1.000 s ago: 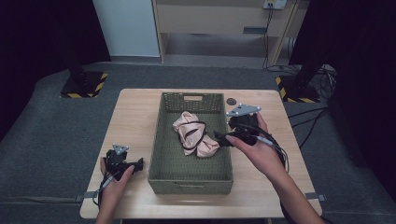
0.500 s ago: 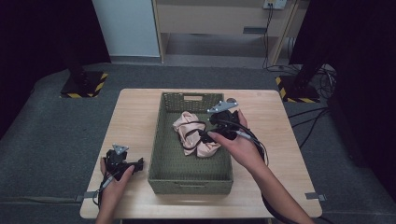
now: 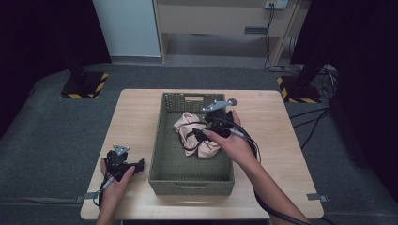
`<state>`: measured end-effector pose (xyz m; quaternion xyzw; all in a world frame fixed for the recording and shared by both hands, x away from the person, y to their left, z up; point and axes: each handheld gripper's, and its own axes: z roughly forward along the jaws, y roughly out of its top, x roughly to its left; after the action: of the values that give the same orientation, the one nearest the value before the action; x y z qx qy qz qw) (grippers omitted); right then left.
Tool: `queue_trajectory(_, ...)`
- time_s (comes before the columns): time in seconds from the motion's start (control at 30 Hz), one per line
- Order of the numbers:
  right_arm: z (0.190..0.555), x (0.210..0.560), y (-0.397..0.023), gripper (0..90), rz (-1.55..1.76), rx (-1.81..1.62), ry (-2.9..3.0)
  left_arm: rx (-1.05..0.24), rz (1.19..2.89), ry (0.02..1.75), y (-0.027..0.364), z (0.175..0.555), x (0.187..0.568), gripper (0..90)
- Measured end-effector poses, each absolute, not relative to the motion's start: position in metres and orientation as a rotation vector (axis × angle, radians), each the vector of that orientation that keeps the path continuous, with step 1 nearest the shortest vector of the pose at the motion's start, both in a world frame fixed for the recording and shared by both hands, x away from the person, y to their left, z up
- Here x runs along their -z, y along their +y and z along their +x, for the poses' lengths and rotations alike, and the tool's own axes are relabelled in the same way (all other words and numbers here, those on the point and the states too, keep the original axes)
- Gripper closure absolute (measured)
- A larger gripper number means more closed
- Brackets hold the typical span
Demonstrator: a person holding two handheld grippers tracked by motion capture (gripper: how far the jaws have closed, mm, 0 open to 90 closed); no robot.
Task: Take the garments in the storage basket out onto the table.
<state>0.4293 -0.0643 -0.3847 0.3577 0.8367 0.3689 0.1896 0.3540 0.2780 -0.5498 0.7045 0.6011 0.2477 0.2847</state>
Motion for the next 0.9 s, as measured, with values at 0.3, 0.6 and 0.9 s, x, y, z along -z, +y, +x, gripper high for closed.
queue_trajectory(0.3,0.436,0.393,-0.057,4.0,1.030,-1.030,2.354,-0.663,1.885,1.608,0.278,0.354,0.550,0.0)
queue_trajectory(0.6,0.444,0.403,-0.053,3.8,1.060,-1.010,2.362,-0.663,1.885,1.608,0.278,0.354,0.550,0.0)
queue_trajectory(0.9,0.446,0.410,-0.048,3.2,1.066,-0.997,2.373,-0.663,1.885,1.608,0.278,0.354,0.550,0.0)
